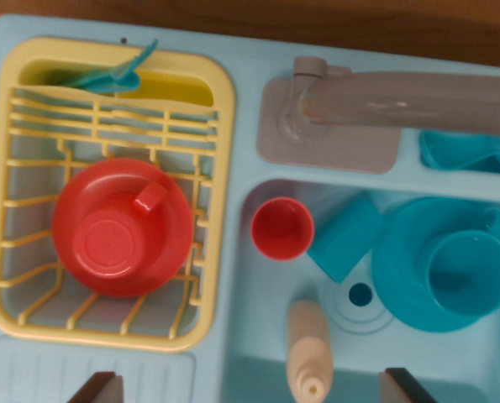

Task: Pick detergent from the sink

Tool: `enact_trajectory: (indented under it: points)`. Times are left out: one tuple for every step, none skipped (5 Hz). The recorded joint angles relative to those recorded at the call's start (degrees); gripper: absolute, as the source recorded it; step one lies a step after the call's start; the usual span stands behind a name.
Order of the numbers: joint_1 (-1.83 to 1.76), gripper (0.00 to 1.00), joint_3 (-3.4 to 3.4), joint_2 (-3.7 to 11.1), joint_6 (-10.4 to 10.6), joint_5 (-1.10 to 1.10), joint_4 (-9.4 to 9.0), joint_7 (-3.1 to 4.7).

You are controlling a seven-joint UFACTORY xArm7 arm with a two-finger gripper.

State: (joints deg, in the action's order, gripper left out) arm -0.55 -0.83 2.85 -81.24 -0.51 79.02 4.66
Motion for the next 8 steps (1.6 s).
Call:
enact_trajectory:
  points:
    - [0.00,0.00,0.00,0.00,0.00,0.00,0.00,0.00]
    - [0.22,0.00,0.31,0.12,2.44,0.24,-2.38,1.16]
    - [0.22,0.00,0.31,0.12,2.44,0.24,-2.38,1.16]
    - [0.44,0.00,0.63,0.25,4.88,0.48,-4.76,2.31]
    - [0.44,0.00,0.63,0.25,4.88,0.48,-4.76,2.31]
    - [0.68,0.00,0.97,0.38,7.53,0.74,-7.35,3.57]
    - [0.68,0.00,0.97,0.38,7.53,0.74,-7.35,3.57]
    - [0.93,0.00,1.32,0.52,10.25,1.01,-10.01,4.86]
